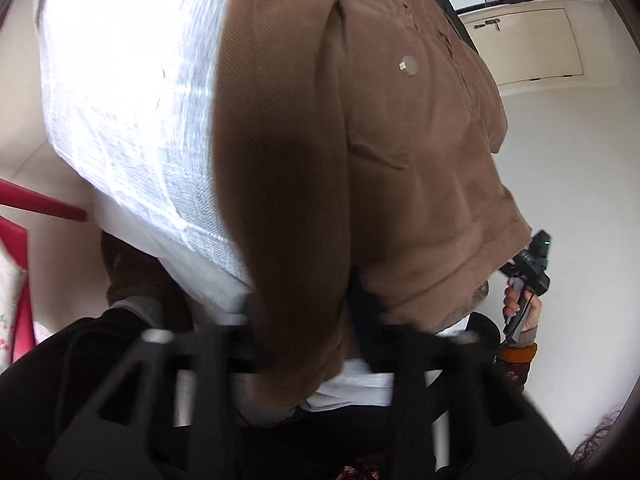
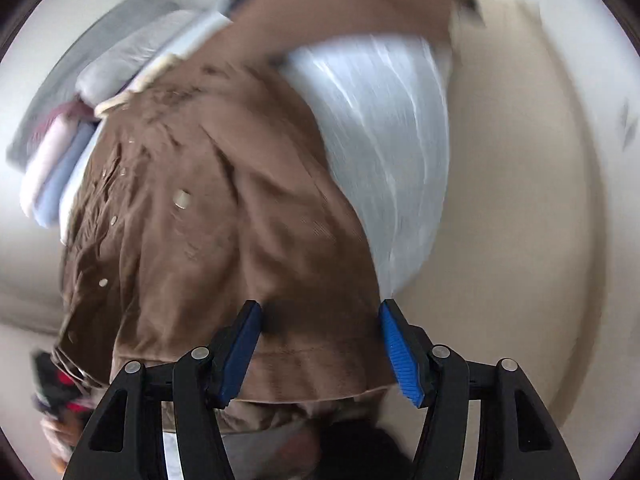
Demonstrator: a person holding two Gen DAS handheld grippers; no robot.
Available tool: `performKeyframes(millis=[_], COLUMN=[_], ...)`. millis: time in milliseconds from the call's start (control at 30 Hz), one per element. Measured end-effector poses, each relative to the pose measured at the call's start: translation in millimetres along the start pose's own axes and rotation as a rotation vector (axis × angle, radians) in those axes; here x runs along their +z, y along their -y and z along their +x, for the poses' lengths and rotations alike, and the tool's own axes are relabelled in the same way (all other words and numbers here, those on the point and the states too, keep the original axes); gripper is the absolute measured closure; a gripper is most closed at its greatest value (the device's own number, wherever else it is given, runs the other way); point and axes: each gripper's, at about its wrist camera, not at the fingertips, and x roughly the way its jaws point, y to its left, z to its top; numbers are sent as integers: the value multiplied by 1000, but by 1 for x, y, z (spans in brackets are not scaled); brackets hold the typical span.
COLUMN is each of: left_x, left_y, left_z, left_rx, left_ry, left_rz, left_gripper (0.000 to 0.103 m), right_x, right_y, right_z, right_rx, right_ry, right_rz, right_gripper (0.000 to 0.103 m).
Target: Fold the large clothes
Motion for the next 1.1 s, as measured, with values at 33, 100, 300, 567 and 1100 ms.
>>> performKeyframes(millis=[33,100,300,567,1100], left_x=[-1,-3,-10,-16,32], left_y=[6,25,36,48,186], left_z=[-10,-41,-78,-15,68], left_rx=[1,9,169,569,414], left_ry=[17,106,171,83,118], left_rz=[10,61,158,318,601], left_gripper=[92,94,94,67,27], right_x=[0,-1,3,0,1], right_y=[9,4,5,4,-164], right_z=[12,5,-51,-28,-34], right_rx=[102,139,39,-212,-66], right_ry=[-62,-42,123,65,138], right_rz=[45,22,-77,-130,-461], right_gripper=[84,90,93,78,37])
